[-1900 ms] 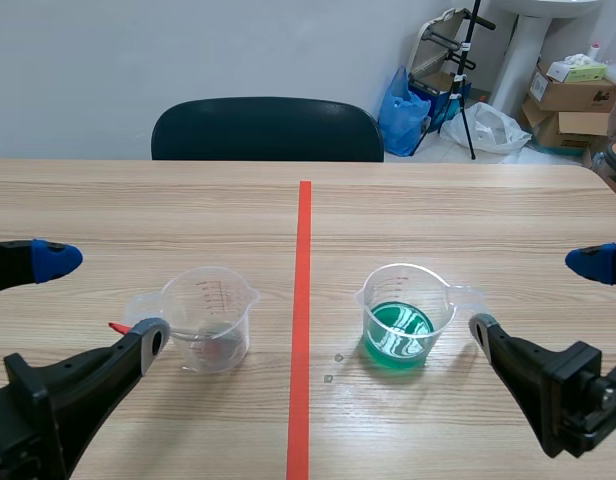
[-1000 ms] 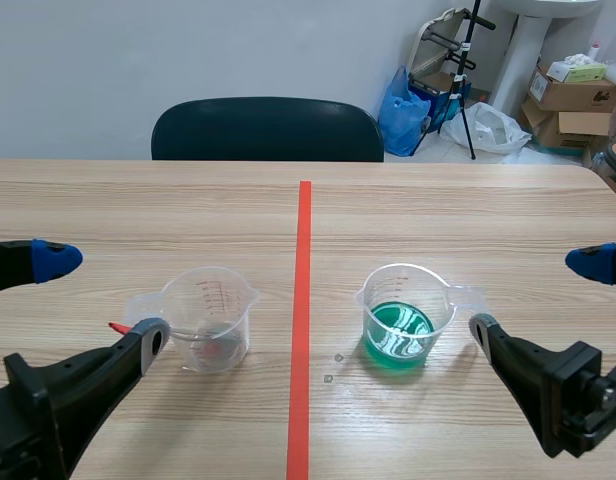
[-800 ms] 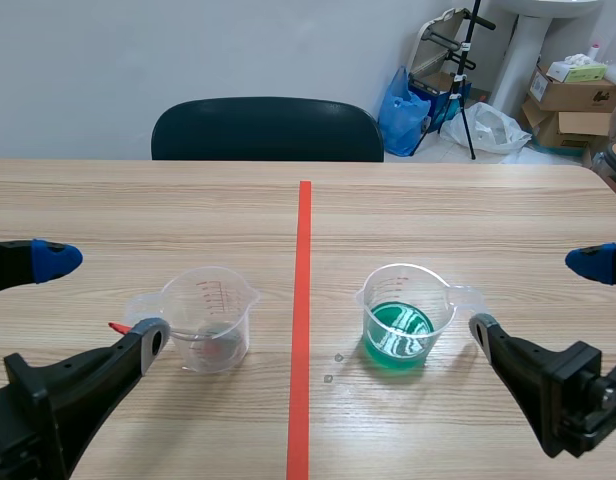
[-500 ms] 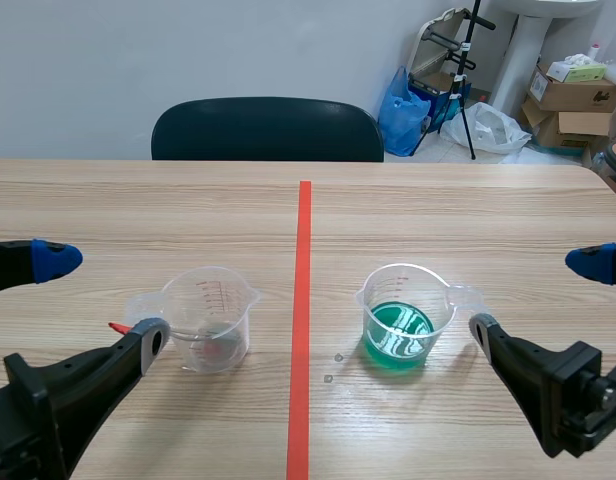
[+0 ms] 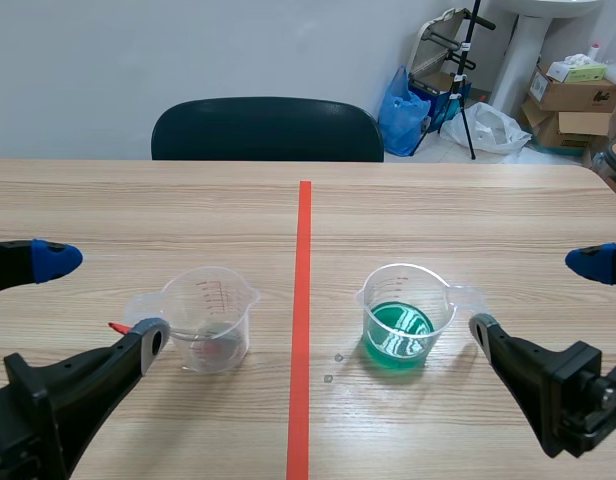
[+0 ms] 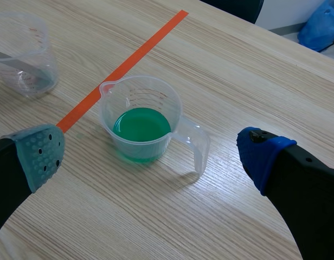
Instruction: Do the redox reaction experiment
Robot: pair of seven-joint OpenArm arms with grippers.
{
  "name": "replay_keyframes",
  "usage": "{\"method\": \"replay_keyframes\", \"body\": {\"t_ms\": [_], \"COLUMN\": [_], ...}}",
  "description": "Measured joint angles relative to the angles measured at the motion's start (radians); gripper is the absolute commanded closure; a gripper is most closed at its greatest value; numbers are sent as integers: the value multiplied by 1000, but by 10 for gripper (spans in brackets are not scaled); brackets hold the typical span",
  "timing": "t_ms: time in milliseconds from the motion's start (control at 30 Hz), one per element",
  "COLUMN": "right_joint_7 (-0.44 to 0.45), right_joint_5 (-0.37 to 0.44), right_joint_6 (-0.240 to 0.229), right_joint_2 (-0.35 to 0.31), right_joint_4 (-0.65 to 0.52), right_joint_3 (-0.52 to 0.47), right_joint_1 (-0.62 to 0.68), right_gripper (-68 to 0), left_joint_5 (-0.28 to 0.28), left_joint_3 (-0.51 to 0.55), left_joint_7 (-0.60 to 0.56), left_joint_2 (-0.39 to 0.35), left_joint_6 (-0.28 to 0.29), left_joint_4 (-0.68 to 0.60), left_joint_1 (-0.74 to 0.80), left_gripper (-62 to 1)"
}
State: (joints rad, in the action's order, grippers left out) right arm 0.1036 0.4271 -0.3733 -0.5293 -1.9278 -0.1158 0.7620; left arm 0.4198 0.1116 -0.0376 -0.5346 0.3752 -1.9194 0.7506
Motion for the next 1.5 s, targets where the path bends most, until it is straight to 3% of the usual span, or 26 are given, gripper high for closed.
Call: {"method": "replay_keyframes", "body": {"t_ms": [800, 1133, 1267, 1333, 1500], "right_joint_7": [18, 22, 21, 21, 18], "right_joint_5": [0, 0, -7, -9, -39], "right_joint_6": [-1, -29, -82, -95, -99], "right_joint_2": [0, 0, 0, 0, 0], "right_joint_4": [0, 0, 1, 1, 1], "right_joint_3": [0, 0, 0, 6, 55], "right_joint_1": [-5, -51, -66, -72, -95], "right_gripper": [-679, -679, -679, -679, -679], "left_joint_5": [0, 0, 0, -16, -126], "left_joint_3": [0, 0, 0, 0, 18], "left_joint_7": [0, 0, -1, -18, -150], "left_joint_2": [0, 0, 0, 0, 0], "left_joint_6": [0, 0, -2, -28, -77], "left_joint_4": [0, 0, 0, 0, 0], "left_joint_1": [0, 0, 0, 6, 106], "left_gripper": [-623, -623, -623, -623, -623]}}
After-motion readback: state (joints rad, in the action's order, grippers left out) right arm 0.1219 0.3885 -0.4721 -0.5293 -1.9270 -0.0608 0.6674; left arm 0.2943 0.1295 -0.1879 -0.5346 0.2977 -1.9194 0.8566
